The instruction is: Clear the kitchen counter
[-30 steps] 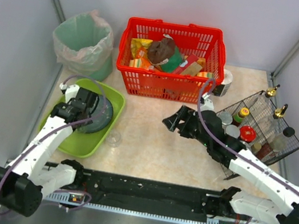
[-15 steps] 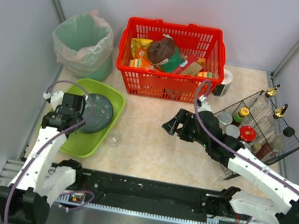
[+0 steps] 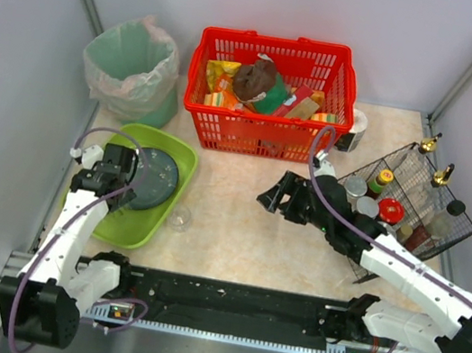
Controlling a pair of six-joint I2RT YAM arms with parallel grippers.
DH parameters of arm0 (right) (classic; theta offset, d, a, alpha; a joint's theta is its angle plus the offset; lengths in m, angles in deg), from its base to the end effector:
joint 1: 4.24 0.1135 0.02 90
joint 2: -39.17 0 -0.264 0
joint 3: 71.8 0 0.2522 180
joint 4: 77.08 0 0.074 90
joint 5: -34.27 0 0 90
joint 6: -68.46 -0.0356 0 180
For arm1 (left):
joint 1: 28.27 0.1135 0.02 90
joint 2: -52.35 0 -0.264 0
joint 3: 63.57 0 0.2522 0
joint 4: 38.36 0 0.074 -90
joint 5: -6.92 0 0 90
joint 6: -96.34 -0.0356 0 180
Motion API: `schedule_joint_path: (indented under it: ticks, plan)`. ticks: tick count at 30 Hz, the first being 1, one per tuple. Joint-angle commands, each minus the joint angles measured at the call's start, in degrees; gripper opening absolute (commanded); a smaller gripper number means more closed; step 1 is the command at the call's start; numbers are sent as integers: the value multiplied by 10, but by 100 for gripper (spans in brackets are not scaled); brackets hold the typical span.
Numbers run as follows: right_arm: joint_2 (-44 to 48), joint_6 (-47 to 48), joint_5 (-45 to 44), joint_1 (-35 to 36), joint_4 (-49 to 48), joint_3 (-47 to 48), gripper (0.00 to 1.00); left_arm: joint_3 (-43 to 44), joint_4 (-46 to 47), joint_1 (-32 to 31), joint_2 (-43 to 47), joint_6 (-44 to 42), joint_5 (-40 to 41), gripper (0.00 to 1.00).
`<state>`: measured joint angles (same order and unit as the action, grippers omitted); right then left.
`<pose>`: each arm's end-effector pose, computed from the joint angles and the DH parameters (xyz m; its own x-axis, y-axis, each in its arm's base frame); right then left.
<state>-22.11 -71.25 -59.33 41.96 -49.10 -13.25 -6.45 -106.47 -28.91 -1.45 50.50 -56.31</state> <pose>0.1672 0.1711 0.2771 -0.7495 0.3183 -0.5804 -0.1720 0.7531 0.6351 0.1611 0.0142 0.2454 -0.5223 -0.6162 -0.5895 -0.7607 0.6490 -0.0044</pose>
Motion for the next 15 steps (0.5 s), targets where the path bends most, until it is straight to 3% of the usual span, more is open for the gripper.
schedule_joint_path:
  ticks: [1,9,15]
  plan:
    - [16,-4,-30,-6,-21,17,75,17,-20,2,21,-14,-29,24]
    - [-15,7,-18,-6,-101,7,75,26,-59,-1,-6,12,-184,18]
    - [-46,28,8,-7,-136,13,76,11,-75,-16,-2,33,-162,18]
